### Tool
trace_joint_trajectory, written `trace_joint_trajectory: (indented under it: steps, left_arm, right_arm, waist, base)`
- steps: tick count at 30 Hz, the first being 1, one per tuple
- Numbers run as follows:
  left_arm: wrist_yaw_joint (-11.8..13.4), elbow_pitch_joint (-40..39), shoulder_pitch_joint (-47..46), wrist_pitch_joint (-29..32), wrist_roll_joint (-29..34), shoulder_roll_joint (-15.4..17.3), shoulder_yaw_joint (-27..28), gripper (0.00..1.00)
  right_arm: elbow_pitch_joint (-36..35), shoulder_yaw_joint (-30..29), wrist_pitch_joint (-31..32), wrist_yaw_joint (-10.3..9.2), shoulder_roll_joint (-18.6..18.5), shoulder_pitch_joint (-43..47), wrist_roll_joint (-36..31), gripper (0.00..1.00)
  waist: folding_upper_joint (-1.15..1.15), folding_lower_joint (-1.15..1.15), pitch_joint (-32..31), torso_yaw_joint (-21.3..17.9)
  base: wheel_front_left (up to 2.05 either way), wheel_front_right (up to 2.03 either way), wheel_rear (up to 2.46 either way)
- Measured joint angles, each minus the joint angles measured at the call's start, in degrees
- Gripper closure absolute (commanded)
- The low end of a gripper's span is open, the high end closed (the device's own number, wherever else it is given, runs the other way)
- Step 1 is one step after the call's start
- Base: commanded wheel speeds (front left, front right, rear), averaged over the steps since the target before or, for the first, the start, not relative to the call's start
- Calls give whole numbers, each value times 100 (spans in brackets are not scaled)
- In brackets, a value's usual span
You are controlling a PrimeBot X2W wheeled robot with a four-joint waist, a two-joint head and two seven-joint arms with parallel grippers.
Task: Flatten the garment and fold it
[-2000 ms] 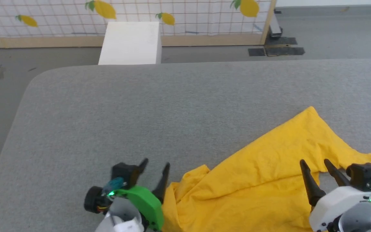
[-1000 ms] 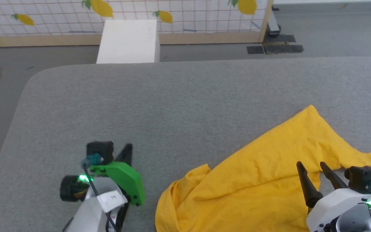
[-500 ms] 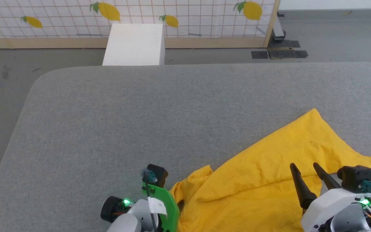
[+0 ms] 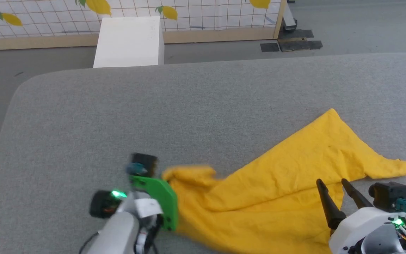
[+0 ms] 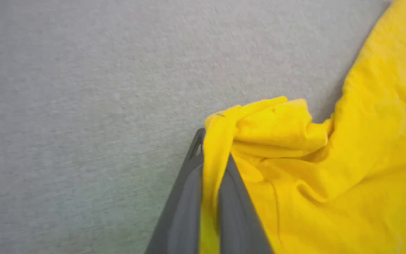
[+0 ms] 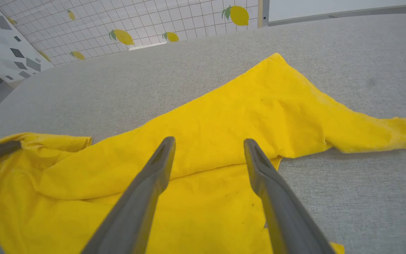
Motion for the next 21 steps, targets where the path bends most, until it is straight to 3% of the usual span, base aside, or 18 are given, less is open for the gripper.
trace_joint_trajectory:
  steps: [6,8,13,14,15,18,21]
  left_arm:
    - [738,-375,34,-1924,-4,-82,898,100]
    - [902,-386,154,-2159,-63,-81,1129,100]
    - [1118,-272,730,-2096,-211,-60,1378,100]
    - [1121,-221,851,-1979,-275,-64,1414,71]
    - [1118,-165,970,-1784,-405,-65,1427,0]
    - [1033,-134,1238,-1612,-622,-87,1432,0]
    - [891,-335,1298,-2040,-765,-120,1504,0]
  right_arm:
    - [14,-115,-4,0,0,-17,-1,0]
    - [13,-133,-3,0,0,-35,-1,0]
    - [11,-189,9,0,0,-44,-1,0]
    - [8,-198,57,0,1,-44,-1,0]
    - [8,-207,116,0,1,-44,-1,0]
    - [77,-255,378,0,2,-44,-2,0]
    - [172,-260,739,0,0,-53,0,0]
  waist:
    - [0,0,-40,174]
    - [0,0,-60,241]
    - [0,0,-103,414]
    - [0,0,-111,448]
    - [0,0,-116,480]
    - [0,0,-116,551]
    - [0,0,-77,604]
  base:
    - [0,0,0]
    - [0,0,0]
    - [0,0,0]
    - [0,0,0]
    - [0,0,0]
    - [0,0,0]
    - [0,0,0]
